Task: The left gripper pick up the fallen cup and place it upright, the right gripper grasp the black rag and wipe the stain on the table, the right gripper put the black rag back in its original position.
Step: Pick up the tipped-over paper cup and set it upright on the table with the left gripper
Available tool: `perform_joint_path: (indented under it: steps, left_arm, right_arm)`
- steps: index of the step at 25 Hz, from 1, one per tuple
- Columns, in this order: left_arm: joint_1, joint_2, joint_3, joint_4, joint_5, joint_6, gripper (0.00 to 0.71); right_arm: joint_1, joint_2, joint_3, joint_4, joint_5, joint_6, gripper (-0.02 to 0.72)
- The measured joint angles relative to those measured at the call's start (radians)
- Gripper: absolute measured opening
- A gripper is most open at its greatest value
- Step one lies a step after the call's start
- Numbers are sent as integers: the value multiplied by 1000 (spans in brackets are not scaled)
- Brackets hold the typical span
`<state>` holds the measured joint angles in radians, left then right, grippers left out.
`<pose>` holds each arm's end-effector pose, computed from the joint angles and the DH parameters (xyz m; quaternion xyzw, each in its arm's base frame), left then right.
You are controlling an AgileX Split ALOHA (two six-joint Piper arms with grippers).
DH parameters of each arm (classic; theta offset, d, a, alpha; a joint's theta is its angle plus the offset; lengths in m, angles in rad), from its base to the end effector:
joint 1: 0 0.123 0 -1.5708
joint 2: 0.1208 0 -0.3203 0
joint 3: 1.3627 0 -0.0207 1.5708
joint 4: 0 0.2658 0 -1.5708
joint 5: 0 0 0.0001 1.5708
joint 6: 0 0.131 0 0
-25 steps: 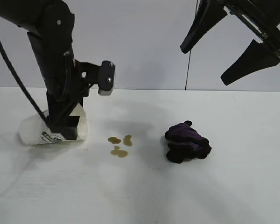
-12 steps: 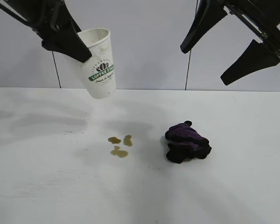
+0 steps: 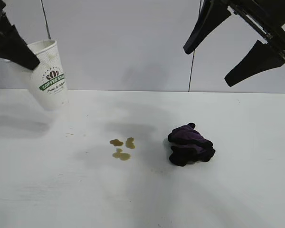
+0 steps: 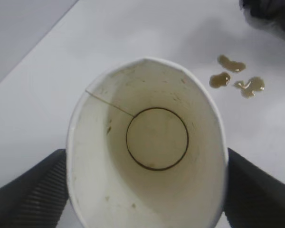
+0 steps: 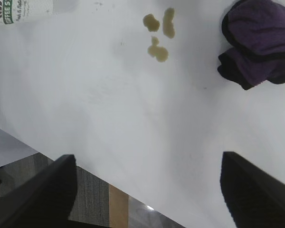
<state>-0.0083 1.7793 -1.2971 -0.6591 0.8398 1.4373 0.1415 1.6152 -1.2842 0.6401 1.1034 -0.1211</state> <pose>0.4073 -0.0632 0.2381 0.4875 0.8138 -0.1030 0.2989 0.3368 0.1186 0.2896 -0.0149 0.9495 0.2960 0.1029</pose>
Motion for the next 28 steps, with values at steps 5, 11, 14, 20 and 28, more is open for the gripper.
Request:
perform_joint_path:
  steps: [5,11,14,20,28]
  left_arm:
    - [0,0,103,42,-93,11,584]
    - [0,0,126,49,-129,11,584]
    - [-8,0,126,92,-128,12,584]
    - [-32,0,131,114,-128,12,583]
    - [-33,0,131,106,-129,13,583]
  right_arm:
    - [0,0,0,0,-13,0,567]
    - [0,0,0,0,-33,0,567]
    - [0,0,0,0,-33,0,567]
    - [0,0,0,0,-33,0,567]
    - [0,0,0,0,-33,0,567]
